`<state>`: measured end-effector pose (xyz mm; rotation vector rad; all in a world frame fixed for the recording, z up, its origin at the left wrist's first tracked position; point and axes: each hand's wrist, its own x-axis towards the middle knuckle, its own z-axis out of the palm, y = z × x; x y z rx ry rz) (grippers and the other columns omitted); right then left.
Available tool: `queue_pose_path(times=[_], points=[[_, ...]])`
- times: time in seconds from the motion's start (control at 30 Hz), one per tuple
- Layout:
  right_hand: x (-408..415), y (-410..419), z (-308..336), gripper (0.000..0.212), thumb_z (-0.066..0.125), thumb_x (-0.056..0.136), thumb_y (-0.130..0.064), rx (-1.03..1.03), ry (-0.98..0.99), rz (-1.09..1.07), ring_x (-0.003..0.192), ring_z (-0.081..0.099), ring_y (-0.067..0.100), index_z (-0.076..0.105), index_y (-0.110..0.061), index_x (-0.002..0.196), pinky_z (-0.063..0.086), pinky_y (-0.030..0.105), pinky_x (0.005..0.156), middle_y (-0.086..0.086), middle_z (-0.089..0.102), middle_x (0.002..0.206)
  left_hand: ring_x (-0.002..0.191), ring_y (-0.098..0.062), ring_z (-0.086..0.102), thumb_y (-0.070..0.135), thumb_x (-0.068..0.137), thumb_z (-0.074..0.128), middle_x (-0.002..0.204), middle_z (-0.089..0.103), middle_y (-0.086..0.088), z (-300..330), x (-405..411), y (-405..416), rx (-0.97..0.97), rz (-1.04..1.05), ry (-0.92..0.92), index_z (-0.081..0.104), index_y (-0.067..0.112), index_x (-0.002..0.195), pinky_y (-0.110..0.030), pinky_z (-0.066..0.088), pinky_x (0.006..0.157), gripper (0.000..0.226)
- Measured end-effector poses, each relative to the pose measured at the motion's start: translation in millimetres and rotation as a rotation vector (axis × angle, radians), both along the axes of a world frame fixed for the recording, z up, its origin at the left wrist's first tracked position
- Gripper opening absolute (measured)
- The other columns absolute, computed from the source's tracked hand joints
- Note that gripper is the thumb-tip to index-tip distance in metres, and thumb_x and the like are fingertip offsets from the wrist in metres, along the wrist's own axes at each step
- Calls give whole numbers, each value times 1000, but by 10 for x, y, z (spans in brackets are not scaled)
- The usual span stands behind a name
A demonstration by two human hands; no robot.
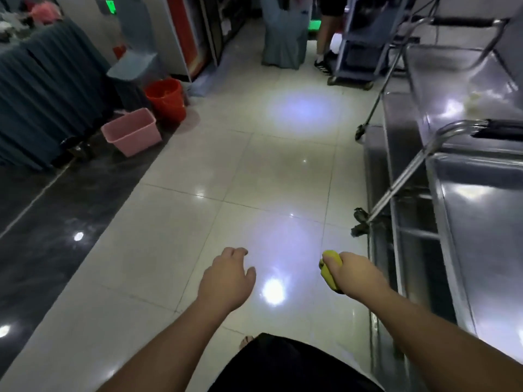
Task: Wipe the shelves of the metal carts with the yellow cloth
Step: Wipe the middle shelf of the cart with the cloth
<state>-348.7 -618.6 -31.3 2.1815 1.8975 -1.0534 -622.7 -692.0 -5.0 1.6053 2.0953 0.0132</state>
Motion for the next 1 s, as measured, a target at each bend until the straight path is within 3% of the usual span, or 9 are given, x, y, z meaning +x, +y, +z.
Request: queue_pose_path(times=[0.23,0.47,0.77,0.87,0.93,1.0], points=[[396,465,-221,58,35,103,-59,-44,10,-345,77,64,21,66,-14,84,50,33,69,4,67,79,122,-22,56,45,103,44,153,41,4,-108,236,1512,-66,-357,-1,41,27,152,-40,49,100,52],[957,1359,-438,57,33,104,-62,-43,-26,-552,91,61,28,65,-15,107,47,37,80,10,69,105,130,-21,51,44,105,40,154,40,5,-172,992,2981,-85,-605,60,39,27,153,-34,48,94,51],[1535,2311,-304,53,41,105,-55,-1,79,-783,89,63,32,62,-10,85,44,33,78,6,63,82,132,-27,50,45,104,42,152,44,0,-211,2060,4404,-105,-944,127,40,24,152,-40,47,103,52],[1612,2439,-333,55,37,104,-55,-26,133,-848,74,59,29,55,-13,75,47,35,73,9,60,71,135,-26,47,45,103,43,151,43,0,-349,2344,4778,-138,-1066,128,40,25,152,-40,45,107,53],[1614,2479,-417,59,29,101,-57,-69,186,-907,71,63,29,56,-11,75,53,41,75,13,61,71,135,-26,47,46,102,44,150,43,0,-475,2506,5028,-155,-1176,145,40,26,151,-40,44,108,53],[1590,2481,-512,53,32,102,-58,-109,180,-1049,78,64,29,58,-18,80,53,41,75,7,63,77,134,-26,48,46,101,45,149,45,0,-601,2645,5264,-158,-1305,171,41,26,150,-39,44,108,53]])
